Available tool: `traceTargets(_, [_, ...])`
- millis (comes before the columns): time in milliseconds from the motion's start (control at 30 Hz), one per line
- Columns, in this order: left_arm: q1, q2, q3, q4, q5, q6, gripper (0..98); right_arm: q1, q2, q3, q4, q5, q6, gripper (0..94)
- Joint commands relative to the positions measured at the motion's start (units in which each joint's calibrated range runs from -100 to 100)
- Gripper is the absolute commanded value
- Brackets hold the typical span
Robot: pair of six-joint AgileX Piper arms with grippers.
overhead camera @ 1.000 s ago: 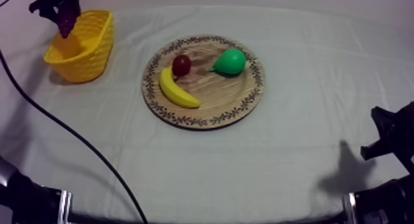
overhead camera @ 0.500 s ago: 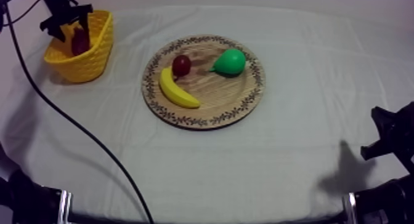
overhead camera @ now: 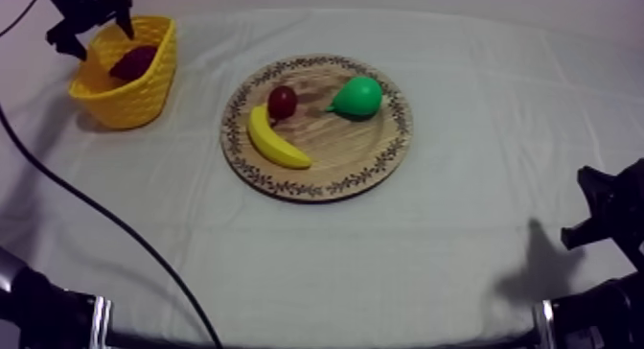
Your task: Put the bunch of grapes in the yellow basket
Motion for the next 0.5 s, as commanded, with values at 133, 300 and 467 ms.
traceTargets(133, [0.6,-15.3,15.8,0.66,-7.5,-0.1,87.6,0.0,0.0,0.0,0.0,0.0,0.0,0.3])
traceTargets(300, [1.0,-25.3,25.8,0.57,-12.1,-0.2,80.1,0.0,0.0,0.0,0.0,0.0,0.0,0.3])
traceTargets(467, [1.7,-35.7,35.4,0.62,-16.8,-1.5,70.9,0.0,0.0,0.0,0.0,0.0,0.0,0.3])
